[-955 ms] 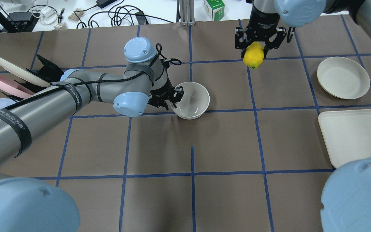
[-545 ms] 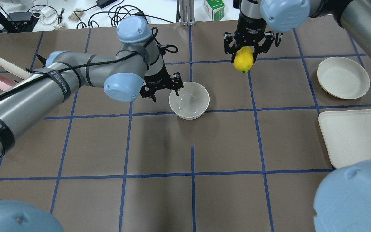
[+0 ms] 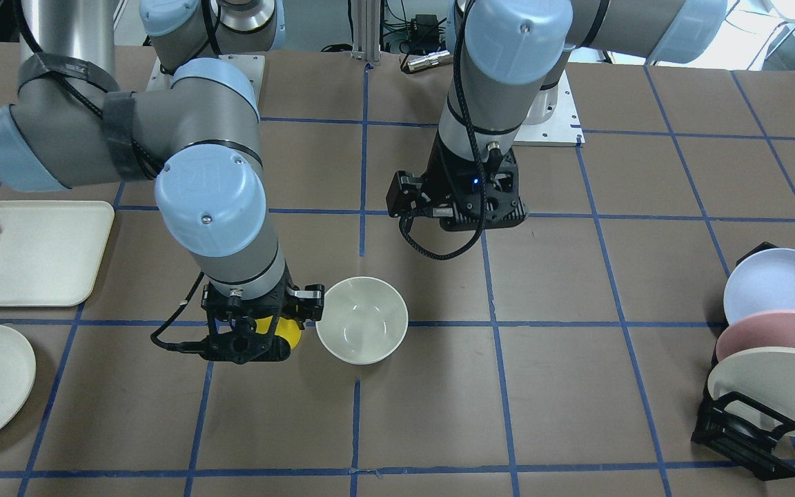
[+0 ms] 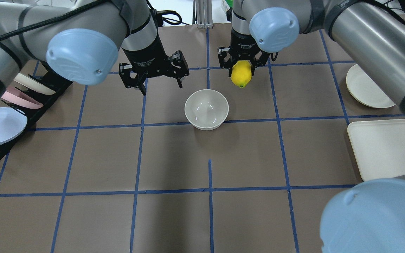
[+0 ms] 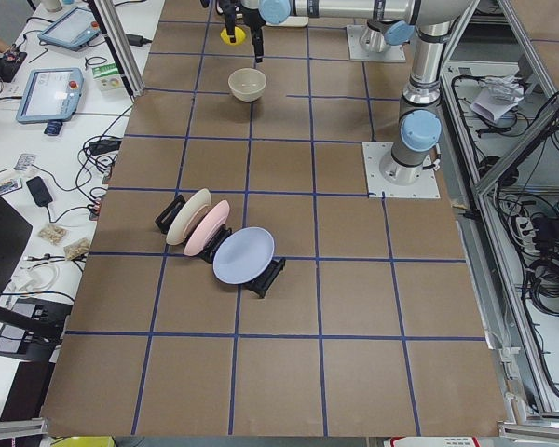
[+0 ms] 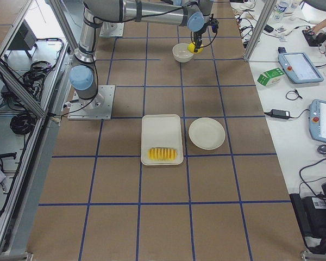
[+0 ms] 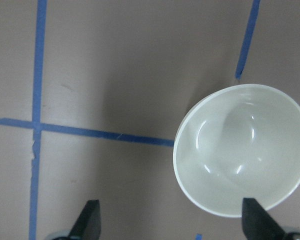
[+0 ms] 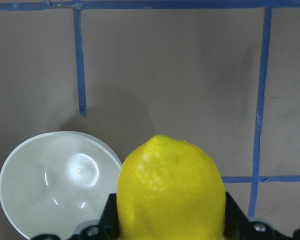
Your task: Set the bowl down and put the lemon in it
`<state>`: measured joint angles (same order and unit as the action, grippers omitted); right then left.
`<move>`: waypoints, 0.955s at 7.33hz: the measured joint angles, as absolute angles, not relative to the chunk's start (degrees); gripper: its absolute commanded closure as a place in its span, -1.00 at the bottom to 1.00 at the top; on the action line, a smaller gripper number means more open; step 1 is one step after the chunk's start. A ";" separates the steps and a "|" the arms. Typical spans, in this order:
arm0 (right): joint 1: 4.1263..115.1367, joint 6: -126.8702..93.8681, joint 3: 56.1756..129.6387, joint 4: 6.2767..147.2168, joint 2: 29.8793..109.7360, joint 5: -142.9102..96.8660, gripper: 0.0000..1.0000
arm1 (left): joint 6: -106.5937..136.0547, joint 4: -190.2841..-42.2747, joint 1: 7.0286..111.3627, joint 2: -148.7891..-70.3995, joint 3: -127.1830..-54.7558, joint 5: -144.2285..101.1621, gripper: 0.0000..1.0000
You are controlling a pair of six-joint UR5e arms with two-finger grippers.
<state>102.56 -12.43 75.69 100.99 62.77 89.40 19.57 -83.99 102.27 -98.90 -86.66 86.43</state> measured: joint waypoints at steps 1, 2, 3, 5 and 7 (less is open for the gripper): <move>103.64 -14.03 75.71 101.56 62.18 89.29 1.00 | 17.93 -84.37 101.97 -97.60 -86.81 87.35 -1.00; 104.53 -14.94 75.70 101.79 61.79 89.26 1.00 | 15.15 -84.90 100.95 -96.90 -86.68 88.00 -1.00; 105.75 -15.56 75.68 102.39 61.22 89.26 1.00 | 10.97 -86.08 98.40 -96.20 -86.23 88.30 -1.00; 108.51 -18.63 75.69 104.49 59.32 89.27 1.00 | 1.00 -89.28 90.70 -94.13 -86.94 88.41 -1.00; 110.18 -20.31 75.97 106.54 57.40 89.29 1.00 | -3.74 -89.09 86.93 -93.44 -90.24 88.36 -1.00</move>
